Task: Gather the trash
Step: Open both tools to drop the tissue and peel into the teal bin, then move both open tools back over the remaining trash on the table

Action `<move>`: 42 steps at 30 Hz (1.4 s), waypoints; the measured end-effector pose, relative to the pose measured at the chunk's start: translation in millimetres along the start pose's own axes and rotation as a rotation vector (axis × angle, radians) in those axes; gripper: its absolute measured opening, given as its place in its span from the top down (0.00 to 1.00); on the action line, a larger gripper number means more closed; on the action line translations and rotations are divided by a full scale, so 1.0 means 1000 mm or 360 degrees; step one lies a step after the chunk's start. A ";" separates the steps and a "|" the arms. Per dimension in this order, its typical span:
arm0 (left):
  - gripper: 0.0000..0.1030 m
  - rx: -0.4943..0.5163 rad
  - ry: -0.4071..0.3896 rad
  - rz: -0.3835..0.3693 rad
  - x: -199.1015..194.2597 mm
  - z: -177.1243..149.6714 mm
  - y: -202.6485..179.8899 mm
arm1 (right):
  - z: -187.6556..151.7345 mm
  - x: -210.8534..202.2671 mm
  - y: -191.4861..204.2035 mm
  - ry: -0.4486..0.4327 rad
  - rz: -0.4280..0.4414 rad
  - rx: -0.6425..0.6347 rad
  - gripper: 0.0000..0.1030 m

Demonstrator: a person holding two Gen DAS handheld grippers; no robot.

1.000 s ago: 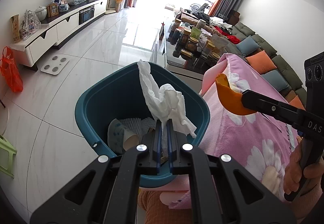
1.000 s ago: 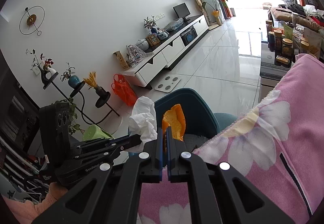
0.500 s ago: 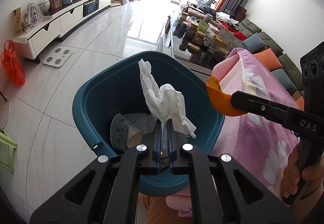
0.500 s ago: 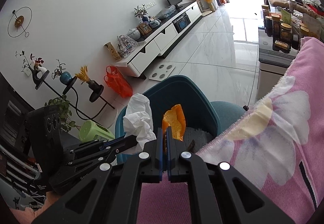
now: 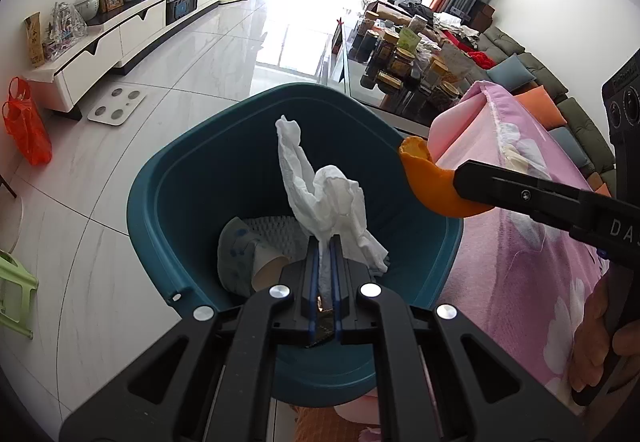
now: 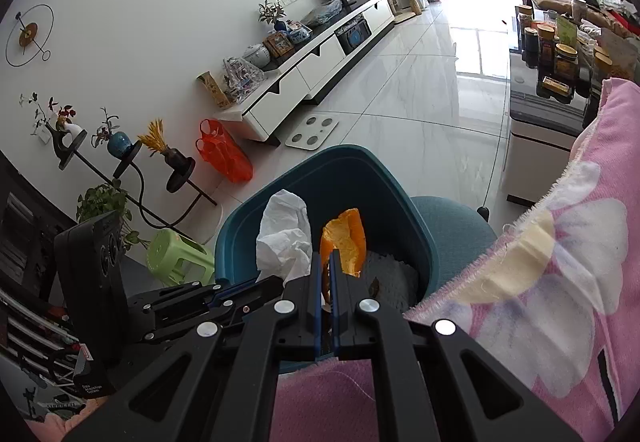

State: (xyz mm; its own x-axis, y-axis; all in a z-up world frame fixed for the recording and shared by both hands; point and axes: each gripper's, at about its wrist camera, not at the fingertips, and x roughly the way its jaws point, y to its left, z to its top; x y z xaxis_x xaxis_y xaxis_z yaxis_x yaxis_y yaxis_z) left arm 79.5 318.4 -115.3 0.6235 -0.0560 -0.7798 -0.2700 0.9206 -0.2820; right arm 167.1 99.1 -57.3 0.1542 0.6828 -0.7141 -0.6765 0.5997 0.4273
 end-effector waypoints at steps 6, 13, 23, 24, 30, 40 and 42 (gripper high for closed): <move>0.94 -0.0007 0.0008 0.0016 0.005 0.000 0.001 | 0.005 0.006 0.002 0.0028 -0.0018 -0.0005 0.96; 0.94 -0.0014 0.0018 0.0029 0.013 0.001 0.002 | 0.008 0.011 0.004 0.0059 -0.0040 -0.0008 0.95; 0.92 -0.0026 0.0029 0.0038 0.022 0.002 0.006 | 0.009 0.014 0.007 0.0071 -0.0064 -0.0005 0.93; 0.92 -0.0029 0.0032 0.0033 0.024 0.002 0.006 | 0.009 0.014 0.007 0.0068 -0.0064 -0.0003 0.91; 0.83 -0.0049 0.0055 0.0008 0.035 0.003 0.010 | 0.005 0.007 0.003 0.0040 -0.0052 0.0024 0.84; 0.55 -0.0035 -0.0049 0.0029 0.016 0.002 0.006 | -0.003 -0.016 -0.006 -0.0056 -0.0030 0.0052 0.69; 0.50 -0.0028 -0.0089 0.0013 0.007 0.002 0.004 | -0.007 -0.025 -0.008 -0.0090 -0.0032 0.0051 0.61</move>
State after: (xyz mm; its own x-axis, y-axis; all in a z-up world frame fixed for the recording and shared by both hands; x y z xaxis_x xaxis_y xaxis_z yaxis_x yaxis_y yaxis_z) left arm 83.9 322.5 -120.8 0.6612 -0.0262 -0.7497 -0.2881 0.9139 -0.2860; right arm 163.4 74.2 -46.4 0.2085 0.6923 -0.6909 -0.6496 0.6261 0.4314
